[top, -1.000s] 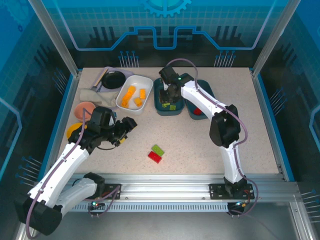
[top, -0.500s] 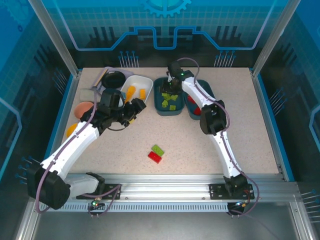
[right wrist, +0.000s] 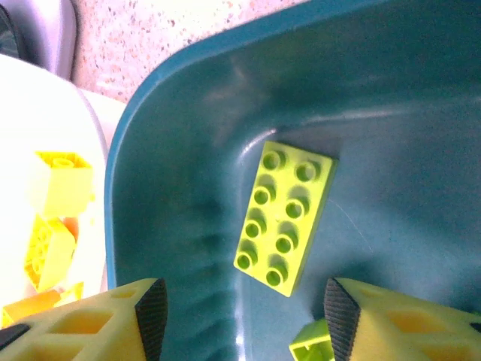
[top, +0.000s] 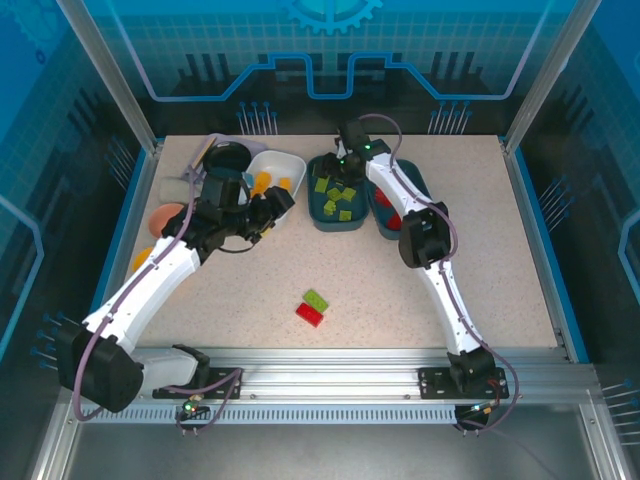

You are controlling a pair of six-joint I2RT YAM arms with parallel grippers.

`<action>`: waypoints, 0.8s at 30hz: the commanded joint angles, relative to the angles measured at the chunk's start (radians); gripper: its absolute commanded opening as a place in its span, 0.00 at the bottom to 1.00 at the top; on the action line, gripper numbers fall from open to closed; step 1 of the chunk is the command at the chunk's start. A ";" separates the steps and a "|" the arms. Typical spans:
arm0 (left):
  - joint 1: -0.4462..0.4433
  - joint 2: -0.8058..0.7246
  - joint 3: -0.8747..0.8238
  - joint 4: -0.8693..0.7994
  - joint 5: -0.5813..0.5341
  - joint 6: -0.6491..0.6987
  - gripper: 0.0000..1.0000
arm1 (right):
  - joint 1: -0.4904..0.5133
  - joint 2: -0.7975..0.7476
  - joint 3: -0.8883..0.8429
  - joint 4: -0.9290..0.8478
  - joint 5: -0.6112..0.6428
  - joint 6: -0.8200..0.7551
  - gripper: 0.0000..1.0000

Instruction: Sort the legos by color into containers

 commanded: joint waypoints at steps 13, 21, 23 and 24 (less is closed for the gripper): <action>-0.007 -0.408 -0.225 -0.406 -0.110 0.050 0.82 | 0.380 -0.938 -1.236 0.174 0.214 -0.183 0.66; -0.008 -0.565 -0.285 -0.555 -0.091 0.048 0.82 | 0.652 -1.047 -1.516 0.138 0.199 -0.168 0.74; -0.008 -0.587 -0.294 -0.571 -0.082 0.045 0.82 | 0.674 -1.029 -1.534 0.155 0.179 -0.163 0.76; -0.008 -0.601 -0.299 -0.578 -0.078 0.044 0.82 | 0.683 -1.013 -1.535 0.162 0.177 -0.163 0.77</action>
